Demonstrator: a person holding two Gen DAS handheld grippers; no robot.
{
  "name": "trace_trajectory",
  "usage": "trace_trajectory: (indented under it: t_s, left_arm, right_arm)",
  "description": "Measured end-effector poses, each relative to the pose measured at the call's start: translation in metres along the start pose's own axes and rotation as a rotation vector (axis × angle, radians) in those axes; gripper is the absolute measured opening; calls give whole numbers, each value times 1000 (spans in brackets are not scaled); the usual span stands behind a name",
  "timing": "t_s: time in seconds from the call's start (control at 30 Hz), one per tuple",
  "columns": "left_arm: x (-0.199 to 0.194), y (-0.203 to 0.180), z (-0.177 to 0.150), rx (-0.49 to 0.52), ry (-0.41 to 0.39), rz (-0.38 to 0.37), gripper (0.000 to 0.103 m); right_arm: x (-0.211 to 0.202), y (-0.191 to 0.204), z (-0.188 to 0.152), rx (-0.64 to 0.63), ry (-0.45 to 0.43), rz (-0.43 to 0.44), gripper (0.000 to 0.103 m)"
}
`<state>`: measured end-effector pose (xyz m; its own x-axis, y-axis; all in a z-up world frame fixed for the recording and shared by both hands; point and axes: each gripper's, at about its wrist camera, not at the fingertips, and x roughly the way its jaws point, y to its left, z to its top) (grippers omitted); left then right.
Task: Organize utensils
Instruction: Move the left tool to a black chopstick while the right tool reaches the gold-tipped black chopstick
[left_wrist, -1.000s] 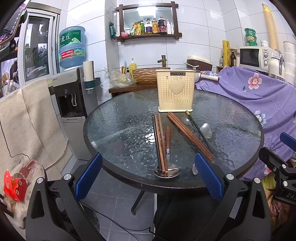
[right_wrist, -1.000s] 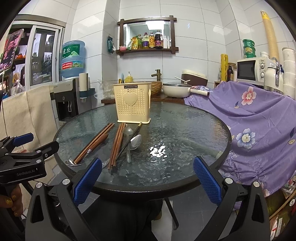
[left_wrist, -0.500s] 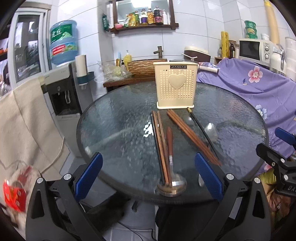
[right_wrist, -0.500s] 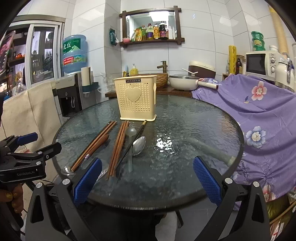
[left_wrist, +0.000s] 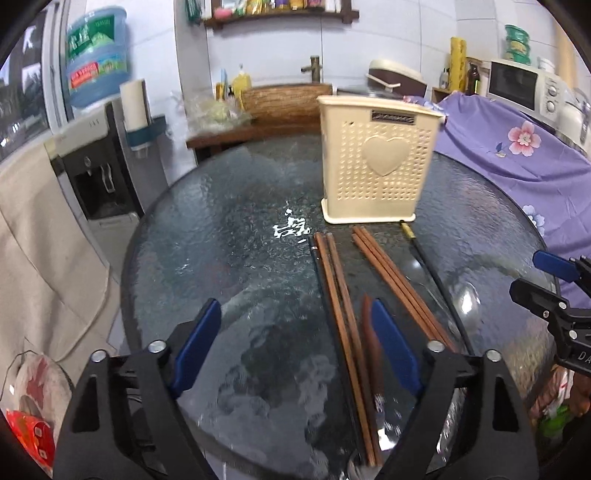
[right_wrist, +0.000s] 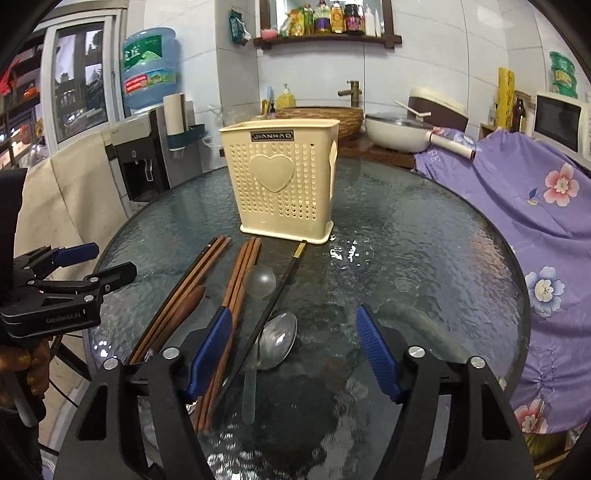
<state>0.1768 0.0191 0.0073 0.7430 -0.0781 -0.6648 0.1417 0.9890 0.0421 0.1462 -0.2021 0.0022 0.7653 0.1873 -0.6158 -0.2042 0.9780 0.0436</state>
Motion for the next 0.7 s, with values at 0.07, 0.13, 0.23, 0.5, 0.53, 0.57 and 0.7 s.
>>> trace_trajectory:
  t_s: [0.07,0.13,0.23,0.5,0.53,0.57,0.7]
  left_arm:
    - [14,3,7,-2,34,-11,70]
    - [28,4,14,3,64,-29,65]
    - [46,4,23,10,103,-55,58]
    - [89,8,37,31,181,-108,46]
    - [92,9,37,26,189,-124,46]
    - [94,10,36,20,196,-142,46]
    - [104,9,40,38,209,-156,46]
  right_arm:
    - [12,-3,8,12,29,20,60]
    - [25,-4,14,29,68,33,57]
    - [44,-5,24,45,109,50,52]
    - [84,-7,41,57,185,69,45]
    - [87,-7,42,54,191,71,45]
    - [90,-7,44,48,196,73,44]
    - [100,-8,48,46,210,66,44]
